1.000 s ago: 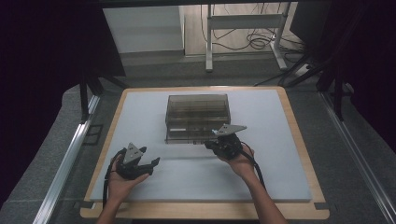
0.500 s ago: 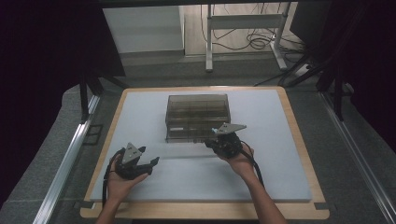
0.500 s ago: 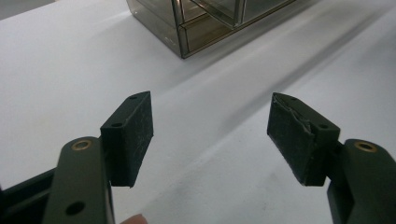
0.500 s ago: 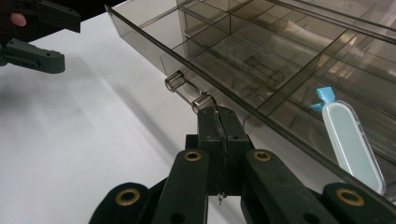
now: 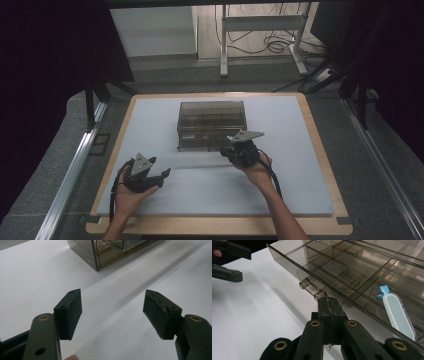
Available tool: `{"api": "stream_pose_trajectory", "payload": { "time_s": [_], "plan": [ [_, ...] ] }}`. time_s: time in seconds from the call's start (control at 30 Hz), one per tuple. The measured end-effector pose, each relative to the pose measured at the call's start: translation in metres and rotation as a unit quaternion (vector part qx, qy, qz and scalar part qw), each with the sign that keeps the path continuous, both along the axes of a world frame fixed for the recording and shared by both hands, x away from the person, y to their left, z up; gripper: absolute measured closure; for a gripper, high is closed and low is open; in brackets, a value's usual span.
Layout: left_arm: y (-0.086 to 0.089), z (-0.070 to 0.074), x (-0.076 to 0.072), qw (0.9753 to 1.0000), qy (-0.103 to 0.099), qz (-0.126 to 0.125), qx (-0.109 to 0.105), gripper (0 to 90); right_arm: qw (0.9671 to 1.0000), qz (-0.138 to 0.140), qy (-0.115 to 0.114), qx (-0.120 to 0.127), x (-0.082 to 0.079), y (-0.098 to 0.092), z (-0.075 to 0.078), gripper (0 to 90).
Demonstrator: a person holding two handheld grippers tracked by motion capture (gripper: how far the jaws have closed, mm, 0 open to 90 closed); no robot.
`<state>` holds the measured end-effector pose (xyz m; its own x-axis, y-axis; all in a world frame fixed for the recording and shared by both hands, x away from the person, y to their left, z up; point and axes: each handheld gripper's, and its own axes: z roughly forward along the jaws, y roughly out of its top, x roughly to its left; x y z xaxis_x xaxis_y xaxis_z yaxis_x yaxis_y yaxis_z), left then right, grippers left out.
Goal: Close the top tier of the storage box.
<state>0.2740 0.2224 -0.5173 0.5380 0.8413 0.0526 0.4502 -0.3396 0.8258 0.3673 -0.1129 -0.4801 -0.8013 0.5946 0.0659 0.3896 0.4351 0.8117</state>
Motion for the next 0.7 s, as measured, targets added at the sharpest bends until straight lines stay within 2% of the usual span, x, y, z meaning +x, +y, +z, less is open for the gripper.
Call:
{"api": "stream_pose_trajectory", "payload": {
  "time_s": [0.7],
  "plan": [
    [-0.0006,-0.0009,0.0001,1.0000,0.002,-0.002,0.001,32.2,0.9999,-0.012,-0.003,0.001,0.0069,0.0019,0.0026,88.6]
  ]
}}
